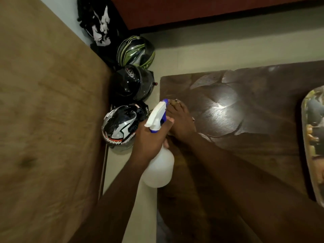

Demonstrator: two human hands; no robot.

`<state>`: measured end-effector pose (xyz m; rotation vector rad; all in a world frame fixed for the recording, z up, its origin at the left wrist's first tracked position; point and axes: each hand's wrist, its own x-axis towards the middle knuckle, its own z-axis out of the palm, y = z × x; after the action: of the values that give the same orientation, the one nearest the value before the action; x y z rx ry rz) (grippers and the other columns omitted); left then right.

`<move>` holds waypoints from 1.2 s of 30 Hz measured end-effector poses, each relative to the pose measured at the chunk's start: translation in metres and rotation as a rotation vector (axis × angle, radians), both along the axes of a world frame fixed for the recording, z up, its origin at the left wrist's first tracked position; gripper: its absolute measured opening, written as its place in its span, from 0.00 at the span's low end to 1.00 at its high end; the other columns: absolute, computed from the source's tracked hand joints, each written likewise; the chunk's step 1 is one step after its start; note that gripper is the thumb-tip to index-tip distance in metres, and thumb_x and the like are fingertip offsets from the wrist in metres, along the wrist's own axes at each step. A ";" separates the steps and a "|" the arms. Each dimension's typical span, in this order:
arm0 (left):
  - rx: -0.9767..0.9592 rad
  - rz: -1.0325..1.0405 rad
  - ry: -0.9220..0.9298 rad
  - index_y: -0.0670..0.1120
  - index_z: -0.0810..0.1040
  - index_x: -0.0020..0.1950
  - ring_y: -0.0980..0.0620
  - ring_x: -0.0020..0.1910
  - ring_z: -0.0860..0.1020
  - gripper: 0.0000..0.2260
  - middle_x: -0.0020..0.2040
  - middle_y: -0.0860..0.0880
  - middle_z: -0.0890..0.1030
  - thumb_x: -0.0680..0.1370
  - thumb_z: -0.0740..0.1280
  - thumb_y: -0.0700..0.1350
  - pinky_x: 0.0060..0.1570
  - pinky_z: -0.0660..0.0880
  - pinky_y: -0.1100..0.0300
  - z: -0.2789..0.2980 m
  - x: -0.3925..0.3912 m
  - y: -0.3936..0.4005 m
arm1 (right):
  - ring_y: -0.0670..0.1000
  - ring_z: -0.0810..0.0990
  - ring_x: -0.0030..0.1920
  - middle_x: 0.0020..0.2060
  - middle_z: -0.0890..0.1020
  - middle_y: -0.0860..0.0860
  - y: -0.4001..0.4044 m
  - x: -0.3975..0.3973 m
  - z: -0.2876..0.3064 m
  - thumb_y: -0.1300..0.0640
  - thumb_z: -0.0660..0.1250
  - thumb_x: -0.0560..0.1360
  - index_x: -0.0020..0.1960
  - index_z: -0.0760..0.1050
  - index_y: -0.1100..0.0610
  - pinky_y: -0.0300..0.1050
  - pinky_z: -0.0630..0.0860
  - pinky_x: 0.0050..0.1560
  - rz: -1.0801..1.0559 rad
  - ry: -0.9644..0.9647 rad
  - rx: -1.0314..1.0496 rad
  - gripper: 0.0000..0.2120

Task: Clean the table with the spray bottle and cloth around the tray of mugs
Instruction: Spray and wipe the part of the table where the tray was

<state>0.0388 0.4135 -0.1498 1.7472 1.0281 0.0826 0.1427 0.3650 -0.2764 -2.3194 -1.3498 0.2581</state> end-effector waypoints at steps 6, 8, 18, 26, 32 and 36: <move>-0.052 -0.047 0.050 0.47 0.81 0.43 0.55 0.24 0.75 0.07 0.31 0.40 0.81 0.76 0.69 0.51 0.38 0.76 0.60 0.003 -0.007 -0.001 | 0.55 0.66 0.70 0.67 0.73 0.52 -0.089 -0.069 -0.004 0.48 0.57 0.78 0.67 0.70 0.54 0.56 0.60 0.71 0.374 -0.048 -0.053 0.20; -0.066 -0.075 0.090 0.45 0.81 0.46 0.54 0.23 0.75 0.10 0.31 0.37 0.81 0.77 0.69 0.51 0.40 0.76 0.57 0.000 -0.014 -0.004 | 0.52 0.67 0.70 0.67 0.73 0.48 -0.127 -0.076 -0.002 0.47 0.56 0.79 0.65 0.73 0.50 0.53 0.57 0.72 0.507 -0.071 -0.042 0.17; -0.070 -0.008 0.027 0.64 0.81 0.36 0.51 0.22 0.74 0.11 0.43 0.32 0.82 0.76 0.70 0.49 0.38 0.76 0.52 0.021 -0.038 -0.021 | 0.56 0.65 0.70 0.66 0.74 0.52 -0.111 -0.111 0.011 0.49 0.60 0.75 0.67 0.70 0.52 0.58 0.54 0.71 -0.219 0.070 -0.185 0.21; -0.057 -0.052 -0.039 0.57 0.81 0.43 0.49 0.24 0.76 0.02 0.42 0.33 0.82 0.74 0.70 0.53 0.37 0.77 0.53 0.025 -0.065 -0.031 | 0.53 0.67 0.68 0.65 0.74 0.47 -0.186 -0.270 0.008 0.51 0.60 0.75 0.67 0.69 0.49 0.56 0.45 0.75 0.398 -0.004 -0.213 0.20; -0.061 -0.117 0.035 0.55 0.81 0.43 0.51 0.25 0.77 0.05 0.41 0.36 0.83 0.75 0.69 0.55 0.44 0.79 0.49 0.016 -0.105 -0.045 | 0.51 0.65 0.70 0.67 0.73 0.46 -0.231 -0.229 0.001 0.49 0.54 0.81 0.68 0.70 0.48 0.53 0.53 0.74 0.478 -0.074 -0.140 0.17; -0.099 -0.094 0.100 0.64 0.76 0.36 0.47 0.26 0.77 0.05 0.39 0.37 0.83 0.67 0.68 0.63 0.40 0.78 0.45 0.008 -0.151 -0.055 | 0.54 0.66 0.70 0.67 0.73 0.49 -0.187 -0.232 0.011 0.51 0.62 0.76 0.69 0.69 0.50 0.56 0.56 0.73 0.031 0.012 -0.199 0.21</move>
<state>-0.1123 0.3585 -0.1419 1.7200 1.0032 -0.1146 -0.0892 0.1778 -0.2652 -2.4545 -1.4114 0.4336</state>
